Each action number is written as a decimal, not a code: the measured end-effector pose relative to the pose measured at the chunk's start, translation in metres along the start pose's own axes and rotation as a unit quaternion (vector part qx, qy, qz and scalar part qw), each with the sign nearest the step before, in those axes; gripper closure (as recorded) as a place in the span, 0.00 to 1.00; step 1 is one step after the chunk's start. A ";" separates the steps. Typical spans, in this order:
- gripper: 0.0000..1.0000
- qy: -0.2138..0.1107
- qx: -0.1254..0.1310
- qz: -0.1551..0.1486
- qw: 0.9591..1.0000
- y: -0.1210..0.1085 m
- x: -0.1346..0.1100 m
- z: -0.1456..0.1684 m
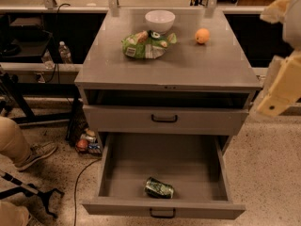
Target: Pick green can from middle drawer and place on counter
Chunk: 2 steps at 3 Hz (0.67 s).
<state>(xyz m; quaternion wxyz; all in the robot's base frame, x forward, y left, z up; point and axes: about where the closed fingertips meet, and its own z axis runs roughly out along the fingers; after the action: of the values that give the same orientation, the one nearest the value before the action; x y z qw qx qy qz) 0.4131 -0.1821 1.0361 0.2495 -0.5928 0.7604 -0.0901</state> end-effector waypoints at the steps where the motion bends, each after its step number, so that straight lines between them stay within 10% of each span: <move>1: 0.00 0.012 -0.005 0.035 0.999 0.029 0.005 0.041; 2: 0.00 0.019 -0.017 0.059 0.998 0.048 0.008 0.080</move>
Offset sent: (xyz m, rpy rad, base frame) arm 0.0019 0.0240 -0.1530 0.0512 0.1269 -0.1609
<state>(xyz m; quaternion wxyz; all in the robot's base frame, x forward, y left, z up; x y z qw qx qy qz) 0.4097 -0.1633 0.9442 0.2297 -0.5492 0.8001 -0.0738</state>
